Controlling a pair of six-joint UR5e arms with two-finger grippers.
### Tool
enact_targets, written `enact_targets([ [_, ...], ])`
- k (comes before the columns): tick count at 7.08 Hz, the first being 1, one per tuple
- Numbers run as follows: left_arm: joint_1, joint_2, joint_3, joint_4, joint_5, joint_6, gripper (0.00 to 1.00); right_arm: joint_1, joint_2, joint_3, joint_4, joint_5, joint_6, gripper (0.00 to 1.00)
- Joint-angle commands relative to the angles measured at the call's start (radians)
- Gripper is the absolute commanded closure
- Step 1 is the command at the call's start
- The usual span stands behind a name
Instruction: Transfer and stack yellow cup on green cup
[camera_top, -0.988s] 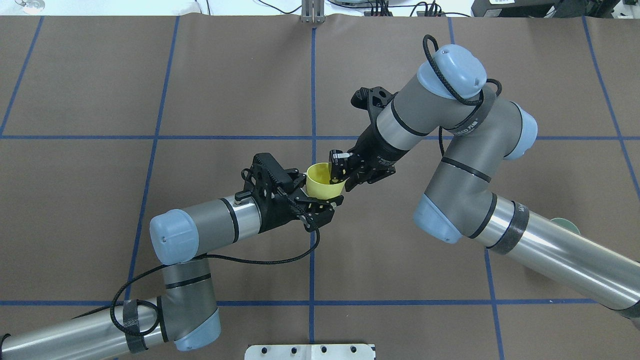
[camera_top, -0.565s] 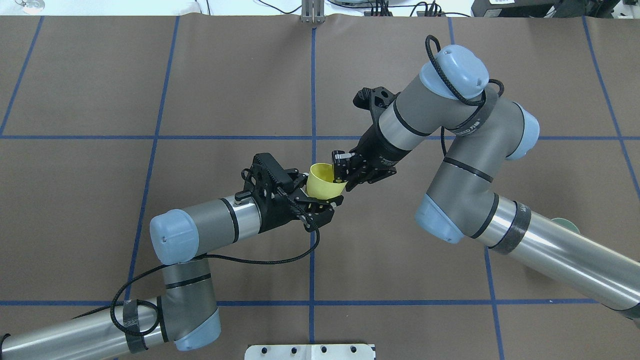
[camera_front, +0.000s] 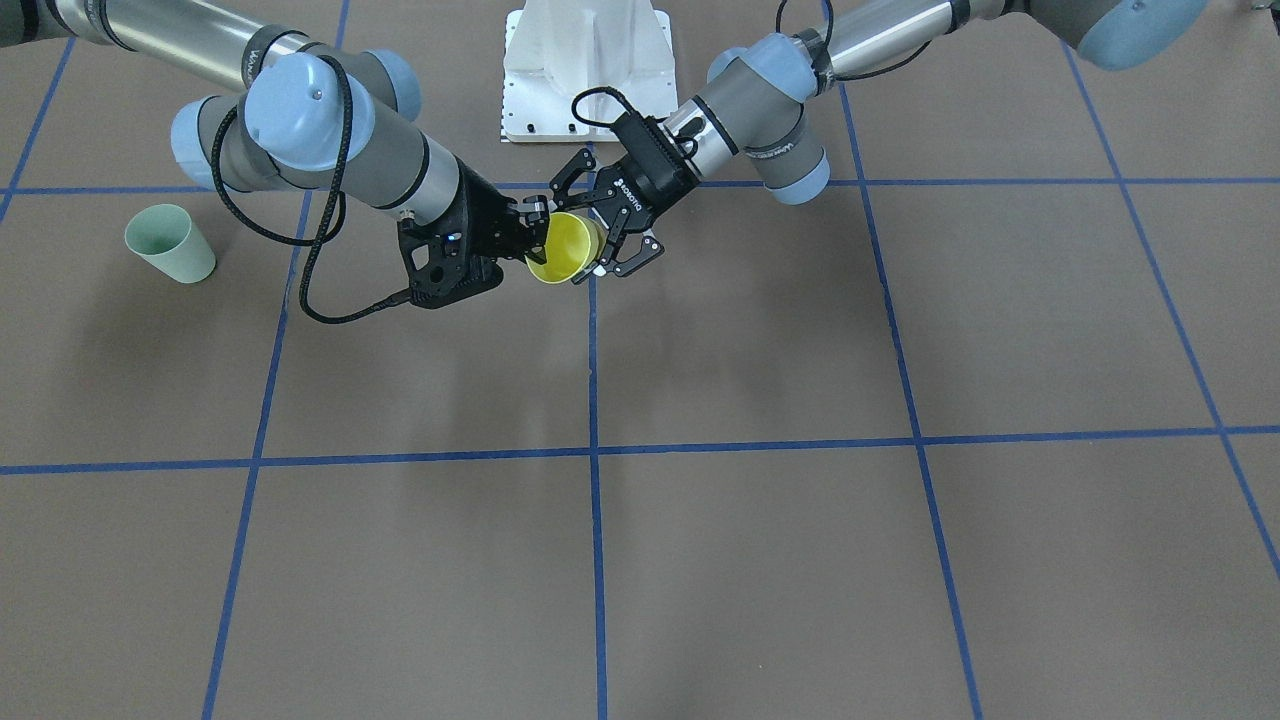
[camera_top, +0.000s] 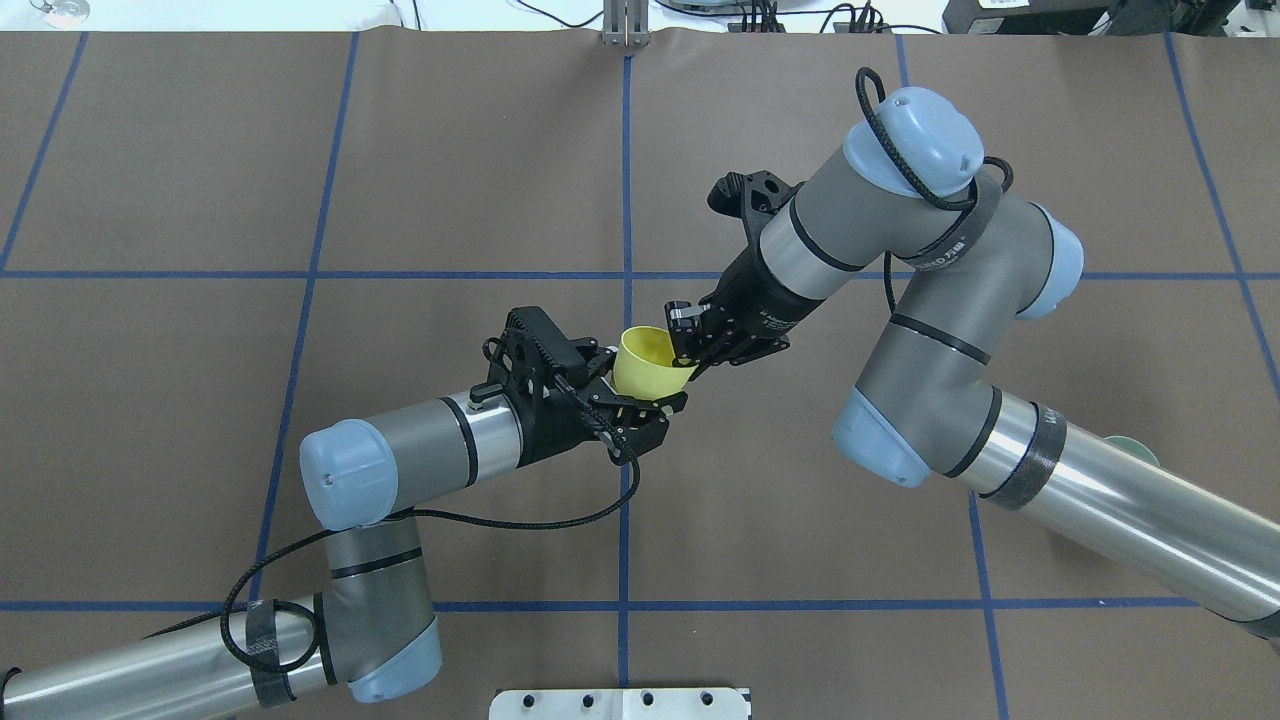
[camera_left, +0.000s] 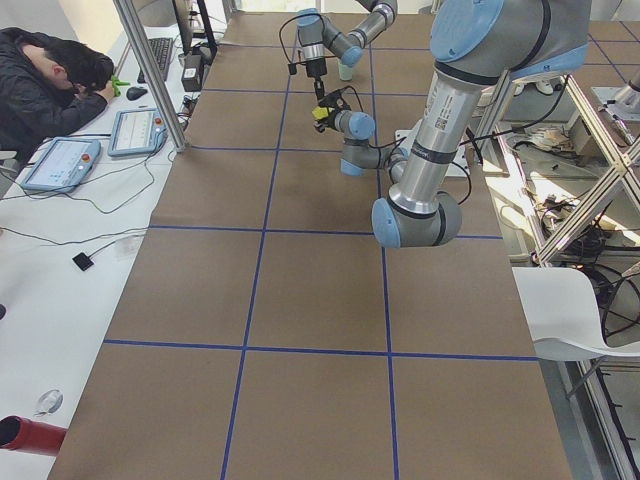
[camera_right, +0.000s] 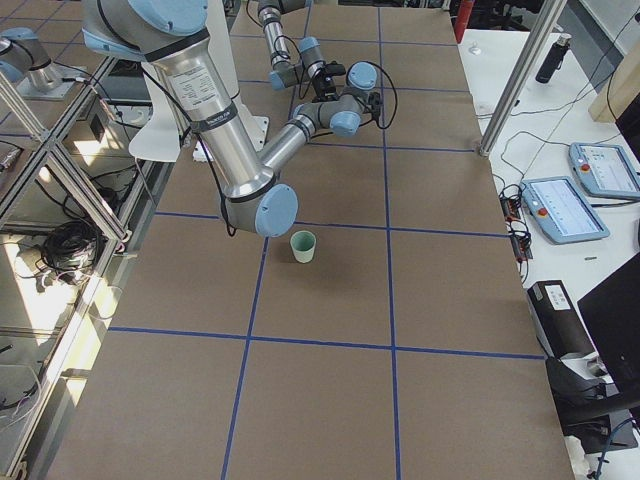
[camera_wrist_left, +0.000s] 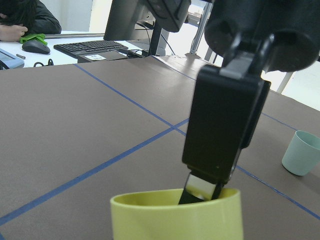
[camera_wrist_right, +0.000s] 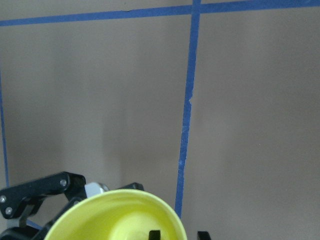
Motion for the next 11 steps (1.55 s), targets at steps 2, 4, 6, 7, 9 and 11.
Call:
enact_targets([
  [2,-0.003,-0.003,-0.007,0.003,0.001,-0.005,0.01,0.001,-0.001,0.007,0.0,-0.005,0.006,1.0],
  [4,-0.007,-0.003,-0.012,0.003,0.001,-0.009,0.01,0.016,-0.01,0.006,-0.003,-0.006,0.007,1.0],
  [6,-0.01,-0.002,-0.019,0.005,0.001,-0.013,0.01,0.079,-0.032,0.004,-0.013,-0.008,0.007,1.0],
  [7,-0.013,0.005,-0.029,0.009,0.001,-0.013,0.01,0.122,-0.056,0.006,-0.012,-0.018,0.006,1.0],
  [9,-0.03,0.015,-0.036,0.067,0.006,-0.015,0.01,0.202,-0.084,0.009,-0.013,-0.099,-0.011,1.0],
  [11,-0.085,0.088,-0.154,0.263,0.001,-0.019,0.01,0.259,-0.143,0.088,-0.015,-0.2,-0.058,1.0],
])
